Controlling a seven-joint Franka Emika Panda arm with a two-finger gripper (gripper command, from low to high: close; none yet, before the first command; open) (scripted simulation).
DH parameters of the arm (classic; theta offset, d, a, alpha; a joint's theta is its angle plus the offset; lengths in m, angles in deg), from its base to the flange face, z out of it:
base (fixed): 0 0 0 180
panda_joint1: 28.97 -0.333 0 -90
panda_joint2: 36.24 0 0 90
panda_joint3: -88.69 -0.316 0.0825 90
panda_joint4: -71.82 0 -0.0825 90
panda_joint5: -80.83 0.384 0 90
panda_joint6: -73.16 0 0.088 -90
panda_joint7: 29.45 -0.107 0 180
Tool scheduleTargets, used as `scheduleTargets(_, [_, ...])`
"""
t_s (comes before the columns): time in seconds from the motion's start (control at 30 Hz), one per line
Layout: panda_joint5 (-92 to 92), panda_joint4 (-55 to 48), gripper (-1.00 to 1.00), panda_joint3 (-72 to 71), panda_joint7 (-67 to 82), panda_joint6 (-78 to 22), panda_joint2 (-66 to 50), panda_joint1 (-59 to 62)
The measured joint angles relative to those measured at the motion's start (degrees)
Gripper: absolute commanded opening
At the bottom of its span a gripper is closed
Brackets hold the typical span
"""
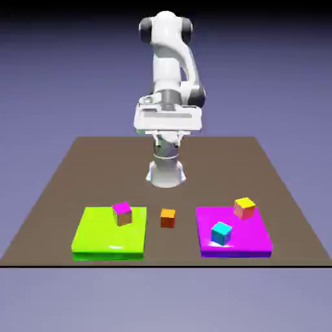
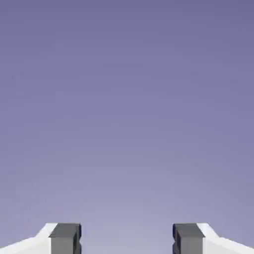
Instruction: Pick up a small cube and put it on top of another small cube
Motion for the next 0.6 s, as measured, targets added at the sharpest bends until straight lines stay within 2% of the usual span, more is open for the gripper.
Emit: scheduleTargets(0.6, [42.8, 3.9, 0.00, -37.4, 7.7, -10.1, 14.2, 9.0])
